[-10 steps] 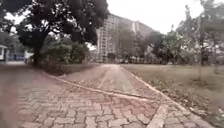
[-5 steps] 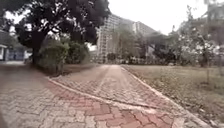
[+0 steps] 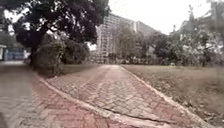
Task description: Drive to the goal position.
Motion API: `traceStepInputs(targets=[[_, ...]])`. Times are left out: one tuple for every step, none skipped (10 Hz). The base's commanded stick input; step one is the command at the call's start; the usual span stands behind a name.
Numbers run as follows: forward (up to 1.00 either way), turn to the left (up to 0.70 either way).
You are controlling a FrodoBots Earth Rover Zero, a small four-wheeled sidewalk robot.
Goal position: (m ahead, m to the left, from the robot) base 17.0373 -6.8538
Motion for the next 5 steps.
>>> traceStepInputs(targets=[[0.7,0.0],[0.7,0.0],[0.7,0.0],[0.7,0.0],[0.7,0.0]])
